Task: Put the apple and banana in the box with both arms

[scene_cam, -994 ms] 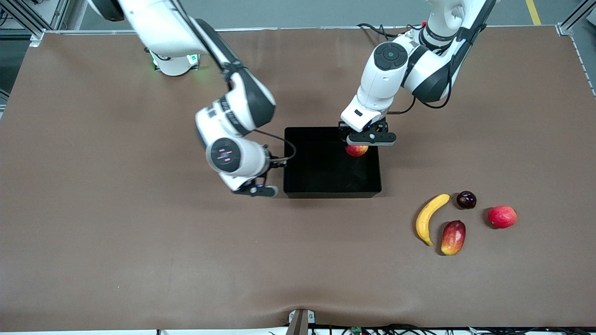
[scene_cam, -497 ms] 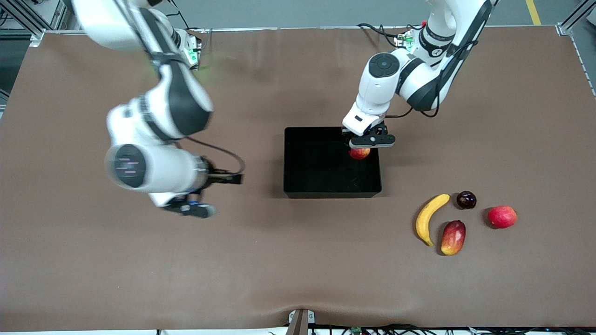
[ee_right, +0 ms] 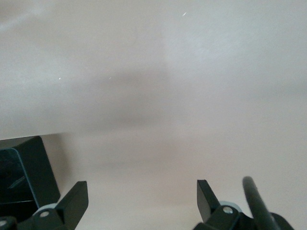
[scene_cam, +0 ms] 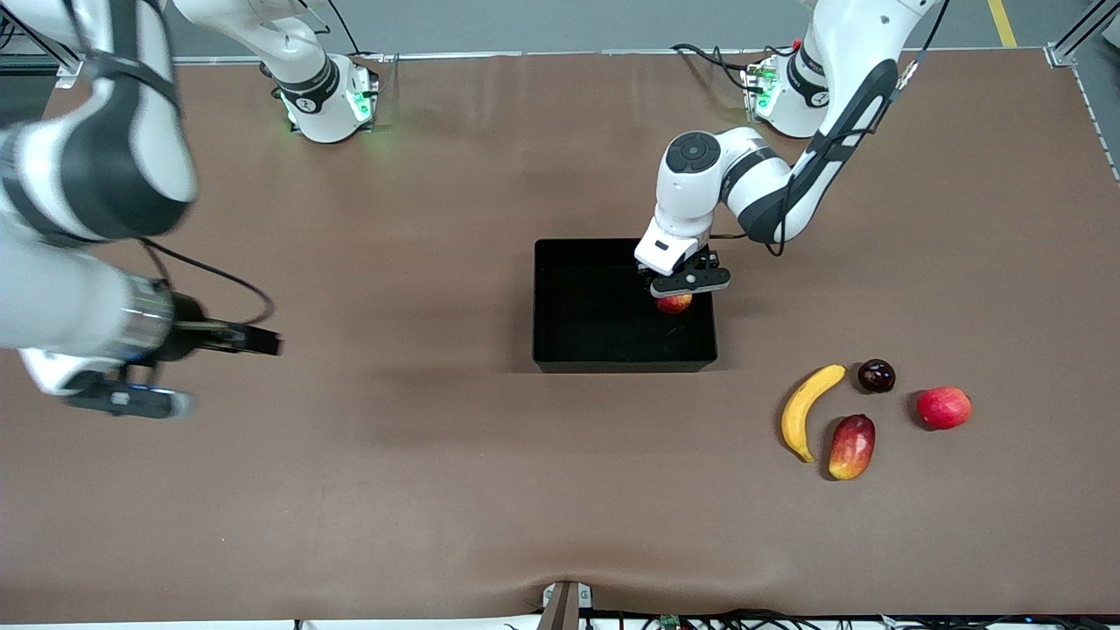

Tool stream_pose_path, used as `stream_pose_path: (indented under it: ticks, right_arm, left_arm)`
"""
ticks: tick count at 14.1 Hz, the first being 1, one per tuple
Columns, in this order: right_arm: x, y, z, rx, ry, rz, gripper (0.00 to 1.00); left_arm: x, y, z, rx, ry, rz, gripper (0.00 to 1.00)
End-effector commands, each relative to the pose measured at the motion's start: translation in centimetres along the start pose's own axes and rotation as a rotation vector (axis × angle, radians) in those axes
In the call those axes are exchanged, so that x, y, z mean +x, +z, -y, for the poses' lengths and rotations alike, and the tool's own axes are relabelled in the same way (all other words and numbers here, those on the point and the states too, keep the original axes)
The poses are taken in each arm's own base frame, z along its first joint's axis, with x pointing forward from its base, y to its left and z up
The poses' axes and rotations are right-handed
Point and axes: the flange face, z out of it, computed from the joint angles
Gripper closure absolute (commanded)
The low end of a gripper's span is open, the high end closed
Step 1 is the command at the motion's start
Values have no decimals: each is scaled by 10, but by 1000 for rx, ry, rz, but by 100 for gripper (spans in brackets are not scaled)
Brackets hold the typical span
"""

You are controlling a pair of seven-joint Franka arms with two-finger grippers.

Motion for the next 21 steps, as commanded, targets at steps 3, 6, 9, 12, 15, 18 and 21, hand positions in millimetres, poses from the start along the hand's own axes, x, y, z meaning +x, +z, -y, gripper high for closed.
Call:
stream_pose_path:
  ticks: [3, 6, 9, 12, 15, 18, 21]
  right_arm:
    - [-45, -59, -61, -40, 15, 2, 0]
    - [-79, -84, -83, -24, 28, -23, 0]
    - [-108, -101, -98, -50, 30, -43, 0]
    - [-136, -97, -108, -63, 26, -50, 0]
    - [-151, -85, -108, -56, 15, -83, 0]
    - [-147, -87, -114, -59, -39, -89, 0]
    - [-147, -94, -118, -59, -32, -104, 0]
  left_arm:
    - [-5, 9, -7, -14, -19, 3, 100]
    - [-7, 16, -11, -16, -15, 18, 82]
    - [-4, 14, -14, -24, -19, 16, 0]
    - [8, -4, -19, -39, -27, -21, 0]
    - [23, -41, -25, -49, -38, -76, 0]
    - [45, -78, -40, 15, -58, -97, 0]
    - [70, -108, -41, 66, -17, -66, 0]
